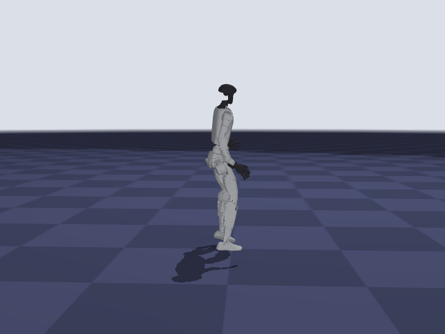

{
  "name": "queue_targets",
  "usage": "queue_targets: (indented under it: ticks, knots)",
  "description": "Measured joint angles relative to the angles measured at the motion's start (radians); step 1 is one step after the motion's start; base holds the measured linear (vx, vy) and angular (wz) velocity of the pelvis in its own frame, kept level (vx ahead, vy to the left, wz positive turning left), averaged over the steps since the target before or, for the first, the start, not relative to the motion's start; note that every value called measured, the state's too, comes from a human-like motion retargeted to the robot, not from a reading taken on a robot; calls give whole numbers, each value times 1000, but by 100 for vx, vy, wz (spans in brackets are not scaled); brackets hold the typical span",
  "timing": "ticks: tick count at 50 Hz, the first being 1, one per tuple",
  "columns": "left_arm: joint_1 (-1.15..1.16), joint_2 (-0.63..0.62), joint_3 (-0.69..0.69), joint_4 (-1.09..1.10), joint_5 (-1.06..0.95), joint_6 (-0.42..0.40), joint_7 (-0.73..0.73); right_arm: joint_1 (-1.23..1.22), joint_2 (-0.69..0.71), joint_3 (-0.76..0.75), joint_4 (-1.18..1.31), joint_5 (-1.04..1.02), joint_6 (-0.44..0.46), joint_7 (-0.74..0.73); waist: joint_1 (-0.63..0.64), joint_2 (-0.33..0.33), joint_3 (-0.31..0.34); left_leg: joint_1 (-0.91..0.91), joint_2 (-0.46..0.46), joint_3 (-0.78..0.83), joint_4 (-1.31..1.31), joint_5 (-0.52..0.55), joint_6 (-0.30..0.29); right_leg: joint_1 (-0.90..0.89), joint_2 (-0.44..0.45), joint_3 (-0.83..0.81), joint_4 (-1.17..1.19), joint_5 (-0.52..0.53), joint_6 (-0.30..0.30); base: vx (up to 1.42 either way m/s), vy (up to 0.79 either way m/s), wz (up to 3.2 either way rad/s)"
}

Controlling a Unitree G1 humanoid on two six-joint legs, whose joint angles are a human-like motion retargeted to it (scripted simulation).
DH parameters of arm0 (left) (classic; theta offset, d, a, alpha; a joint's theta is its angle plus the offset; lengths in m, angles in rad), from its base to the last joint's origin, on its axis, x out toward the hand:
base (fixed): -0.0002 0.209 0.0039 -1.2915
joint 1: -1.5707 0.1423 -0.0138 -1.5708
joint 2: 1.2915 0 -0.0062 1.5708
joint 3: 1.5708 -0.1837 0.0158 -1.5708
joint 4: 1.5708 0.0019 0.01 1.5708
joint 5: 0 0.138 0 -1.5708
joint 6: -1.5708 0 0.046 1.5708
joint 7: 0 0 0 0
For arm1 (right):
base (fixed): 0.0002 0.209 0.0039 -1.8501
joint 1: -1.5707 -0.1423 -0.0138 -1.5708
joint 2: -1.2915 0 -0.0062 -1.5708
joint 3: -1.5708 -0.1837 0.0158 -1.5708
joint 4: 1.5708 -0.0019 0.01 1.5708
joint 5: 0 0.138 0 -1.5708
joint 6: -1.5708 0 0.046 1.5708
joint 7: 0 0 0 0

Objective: Kungfu

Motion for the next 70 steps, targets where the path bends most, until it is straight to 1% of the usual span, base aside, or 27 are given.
queue_targets:
  ticks: [2,3,5,6,7,8,10,14,18,20,24,27,32,38,42,46,49,51,53,55,57,58,59,60,62,65,70]
  knots:
    - [-149,148,-4,-123,-381,33,12,0,-11,50,-117,116,-42,90,7,-20,10,-126,47,104,111,-18,0,-71,-35,-11,40,-40,-66,-79,29,114]
    - [-250,225,-33,-178,-539,51,34,6,-14,72,-186,192,-51,158,28,-23,19,-155,108,75,135,-96,0,-87,-23,-5,49,-85,-105,-27,-78,55]
    - [-485,324,-110,-279,-763,96,31,28,-6,79,-313,315,-65,292,77,-39,27,-163,259,40,71,-161,0,-114,-1,-2,93,-166,-177,2,-120,23]
    - [-598,351,-163,-319,-845,125,-14,54,18,82,-366,359,-74,350,88,-49,17,-132,367,33,-3,-130,0,-105,42,-10,117,-203,-212,20,-114,-20]
    - [-704,367,-219,-359,-923,148,-61,77,39,93,-418,403,-84,399,93,-54,10,-105,468,36,-66,-102,26,-99,80,-15,143,-238,-241,31,-86,-50]
    - [-795,360,-282,-399,-992,157,-114,97,51,117,-464,445,-93,429,87,-49,6,-85,552,58,-112,-81,106,-98,109,-12,176,-270,-260,29,-42,-32]
    - [-939,285,-399,-484,-1097,157,-208,137,44,159,-562,543,-110,472,48,-37,-14,-56,621,144,-223,-29,232,-112,100,-16,231,-319,-279,31,9,15]
    - [-1047,11,-632,-608,-1194,163,-278,222,7,201,-729,730,-155,551,-44,25,-49,-12,645,179,-374,69,240,-125,101,-32,335,-394,-275,31,23,72]
    - [-1040,-281,-835,-620,-1242,279,-359,235,13,176,-840,817,-169,589,-114,70,-13,31,680,326,-351,50,246,-88,83,-95,345,-401,-260,7,25,71]
    - [-1008,-377,-897,-591,-1247,328,-376,223,11,163,-889,823,-176,587,-120,79,25,77,687,390,-389,119,216,-68,85,-94,341,-392,-251,7,30,-18]
    - [-967,-376,-977,-565,-1136,289,-360,213,-28,141,-991,800,-190,561,-97,97,77,117,690,378,-404,182,127,-41,83,-72,334,-374,-227,13,34,-46]
    - [-957,-308,-1002,-604,-1007,225,-379,235,-67,119,-1077,791,-213,528,-67,106,84,117,687,390,-393,170,103,-25,73,-66,310,-352,-203,16,34,4]
    - [-982,-145,-992,-666,-781,37,-338,226,-112,102,-1188,752,-229,433,-22,104,55,-21,676,259,-263,100,130,42,33,-129,216,-292,-133,11,25,109]
    - [-1037,87,-904,-696,-500,-168,-115,129,-273,139,-1342,600,-210,352,121,65,-26,-183,582,112,-134,23,190,137,25,-91,102,-208,9,21,29,148]
    - [-1116,207,-825,-689,-215,-255,66,-108,-399,254,-1395,451,-184,267,225,94,-69,-334,558,-107,-49,8,183,236,152,-72,15,-156,17,13,9,194]
    - [-1216,273,-814,-667,9,-345,237,-501,-521,345,-1307,345,-174,276,326,14,-136,-428,447,-242,-7,6,171,321,207,-32,-66,-168,17,27,2,211]
    - [-1271,285,-811,-670,113,-350,294,-827,-576,376,-1062,190,-223,339,415,-62,-149,-441,374,-278,-21,19,152,375,175,-102,-126,-197,17,16,0,135]
    - [-1303,291,-810,-671,147,-337,304,-1094,-568,483,-718,-91,-243,199,469,-99,-119,-415,342,-281,-41,22,141,417,143,-147,-152,-217,17,6,-2,69]
    - [-1330,293,-809,-665,166,-331,305,-1351,-516,614,-256,-470,-143,-95,507,-125,-83,-390,318,-283,-54,25,138,453,130,-159,-170,-232,17,-1,-15,56]
    - [-1345,271,-804,-655,183,-332,301,-1557,-465,673,179,-712,148,-159,534,-143,-62,-379,297,-298,-66,36,138,477,129,-172,-183,-238,17,4,-13,64]
    - [-1359,245,-800,-649,185,-340,301,-1596,-380,492,454,-779,562,-91,569,-146,-34,-375,289,-324,-72,47,129,497,139,-194,-191,-235,17,2,-15,61]
    - [-1369,242,-816,-646,184,-348,305,-1611,-352,420,542,-698,618,-68,578,-151,-24,-376,289,-336,-74,52,120,502,150,-200,-194,-231,17,5,-19,59]
    - [-1373,254,-835,-645,192,-352,309,-1629,-344,422,581,-583,537,-9,571,-157,-25,-379,291,-346,-75,55,113,504,162,-207,-198,-227,17,9,-19,59]
    - [-1376,273,-855,-645,205,-355,314,-1648,-346,461,595,-451,386,68,557,-164,-30,-384,294,-354,-75,58,107,505,175,-215,-202,-222,17,15,-9,44]
    - [-1348,308,-840,-648,270,-354,345,-1613,-312,452,500,-454,253,13,532,-163,-49,-387,290,-351,-69,50,104,503,175,-214,-205,-222,17,15,6,9]
    - [-1325,330,-809,-657,340,-361,432,-1589,-267,421,425,-586,315,-233,533,-178,-41,-390,285,-331,-52,29,105,495,139,-202,-206,-235,17,2,10,-40]
    - [-1285,306,-807,-690,328,-347,493,-1548,-238,391,374,-463,305,-175,533,-180,-54,-424,313,-338,-5,1,113,474,162,-195,-213,-197,17,11,1,-28]
